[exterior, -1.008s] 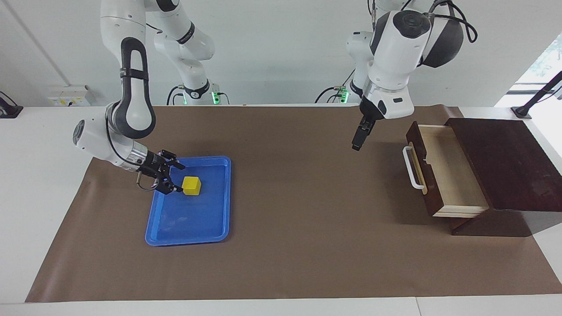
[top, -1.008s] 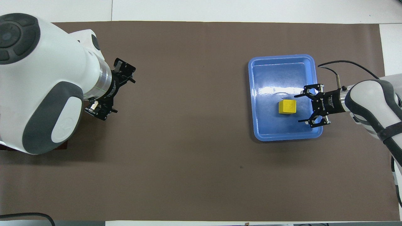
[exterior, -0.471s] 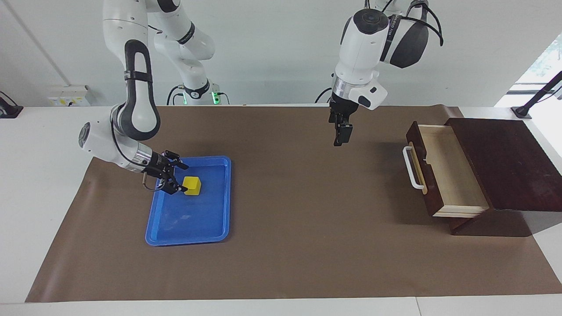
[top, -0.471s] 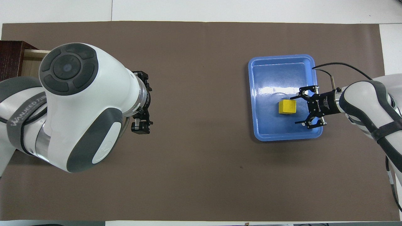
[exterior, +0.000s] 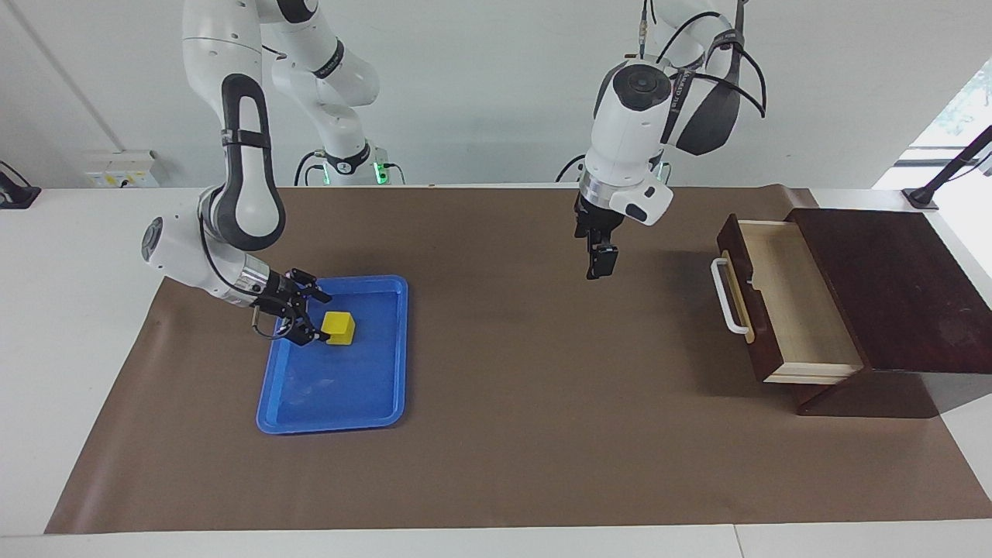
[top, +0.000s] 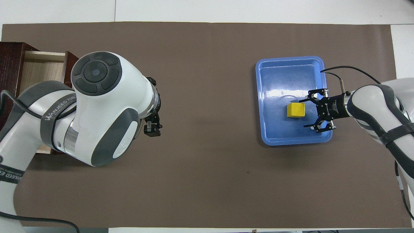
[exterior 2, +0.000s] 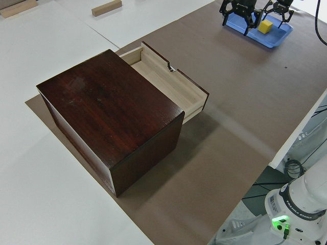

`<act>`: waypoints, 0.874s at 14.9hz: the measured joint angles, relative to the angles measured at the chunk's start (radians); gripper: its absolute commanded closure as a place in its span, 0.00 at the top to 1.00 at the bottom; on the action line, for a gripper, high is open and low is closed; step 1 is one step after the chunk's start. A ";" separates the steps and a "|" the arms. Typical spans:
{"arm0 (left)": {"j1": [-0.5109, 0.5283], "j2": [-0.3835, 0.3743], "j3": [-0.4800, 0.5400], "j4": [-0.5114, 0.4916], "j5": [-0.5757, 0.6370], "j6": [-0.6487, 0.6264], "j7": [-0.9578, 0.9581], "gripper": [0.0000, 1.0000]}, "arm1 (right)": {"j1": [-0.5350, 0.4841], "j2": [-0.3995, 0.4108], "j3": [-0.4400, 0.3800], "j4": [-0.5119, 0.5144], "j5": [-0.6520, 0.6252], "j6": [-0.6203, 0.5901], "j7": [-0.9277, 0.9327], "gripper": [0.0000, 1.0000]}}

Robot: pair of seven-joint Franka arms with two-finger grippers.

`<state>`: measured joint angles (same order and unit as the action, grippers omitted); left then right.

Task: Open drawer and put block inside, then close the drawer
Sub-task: 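Lower the right gripper onto the yellow block while the left gripper withdraws, then lift the yellow block with the right gripper toward the left gripper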

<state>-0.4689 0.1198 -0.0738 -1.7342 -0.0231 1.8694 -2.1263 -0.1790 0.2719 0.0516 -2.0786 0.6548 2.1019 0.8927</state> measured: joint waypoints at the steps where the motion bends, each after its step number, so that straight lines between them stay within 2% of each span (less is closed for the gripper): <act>1: -0.002 0.000 -0.001 0.000 0.000 0.003 0.000 1.00 | 0.000 0.000 0.000 0.000 0.000 0.000 0.000 0.70; 4: -0.006 0.000 0.000 0.001 0.000 0.017 0.001 1.00 | 0.001 0.000 0.000 -0.001 0.000 0.000 -0.001 0.13; 5: -0.006 0.000 0.002 0.002 0.000 0.019 0.002 1.00 | 0.001 0.000 0.000 -0.001 0.000 0.001 -0.001 0.00; 13: -0.006 0.000 0.006 0.002 0.002 0.019 0.035 1.00 | 0.027 0.000 0.001 0.006 0.000 0.003 -0.001 0.00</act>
<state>-0.4751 0.1197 -0.0678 -1.7321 -0.0209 1.8886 -2.0912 -0.1517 0.2719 0.0522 -2.0725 0.6550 2.1045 0.8916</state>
